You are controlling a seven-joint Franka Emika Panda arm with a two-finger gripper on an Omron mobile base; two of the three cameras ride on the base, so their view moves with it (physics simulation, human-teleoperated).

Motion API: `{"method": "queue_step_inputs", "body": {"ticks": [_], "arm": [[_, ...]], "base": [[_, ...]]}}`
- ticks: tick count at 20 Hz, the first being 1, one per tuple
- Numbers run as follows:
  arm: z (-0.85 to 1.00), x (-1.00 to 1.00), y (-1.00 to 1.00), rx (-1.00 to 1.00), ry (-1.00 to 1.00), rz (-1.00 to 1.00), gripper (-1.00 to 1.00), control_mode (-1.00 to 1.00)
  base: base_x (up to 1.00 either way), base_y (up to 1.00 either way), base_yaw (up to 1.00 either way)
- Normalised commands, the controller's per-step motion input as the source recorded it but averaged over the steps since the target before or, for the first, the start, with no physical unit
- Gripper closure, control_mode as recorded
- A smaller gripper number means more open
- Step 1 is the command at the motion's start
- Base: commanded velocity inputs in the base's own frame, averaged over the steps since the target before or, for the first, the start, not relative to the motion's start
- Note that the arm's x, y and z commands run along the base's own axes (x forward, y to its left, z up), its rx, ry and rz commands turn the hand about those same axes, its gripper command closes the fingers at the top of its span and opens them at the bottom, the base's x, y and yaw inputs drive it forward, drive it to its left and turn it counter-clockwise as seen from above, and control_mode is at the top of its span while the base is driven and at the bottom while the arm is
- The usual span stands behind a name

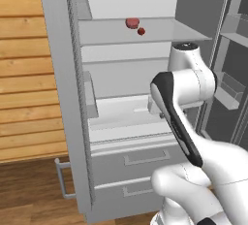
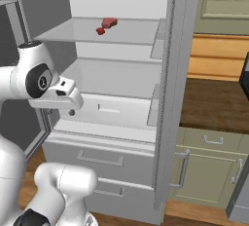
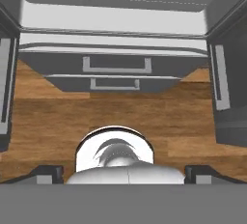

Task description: Take the strawberry from the fridge and place it on top of the pancake, located on the dining counter.

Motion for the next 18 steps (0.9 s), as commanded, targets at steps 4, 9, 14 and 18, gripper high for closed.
{"method": "queue_step_inputs", "body": {"ticks": [4, 9, 14, 18], "arm": [[0.00, -0.02, -0.01, 0.15, 0.02, 0.21, -1.00, -1.00], [-0.03, -0.20, -0.23, 0.08, 0.00, 0.02, -1.00, -1.00], [-0.16, -0.43, -0.01, 0.01, -0.01, -0.11, -1.00, -1.00], [-0.20, -0.30, 0.00, 0.00, 0.00, -0.13, -1.00, -1.00]], "base": [[0.00, 0.00, 0.00], [0.00, 0.00, 0.00], [0.00, 0.00, 0.00], [0.00, 0.00, 0.00]]}}
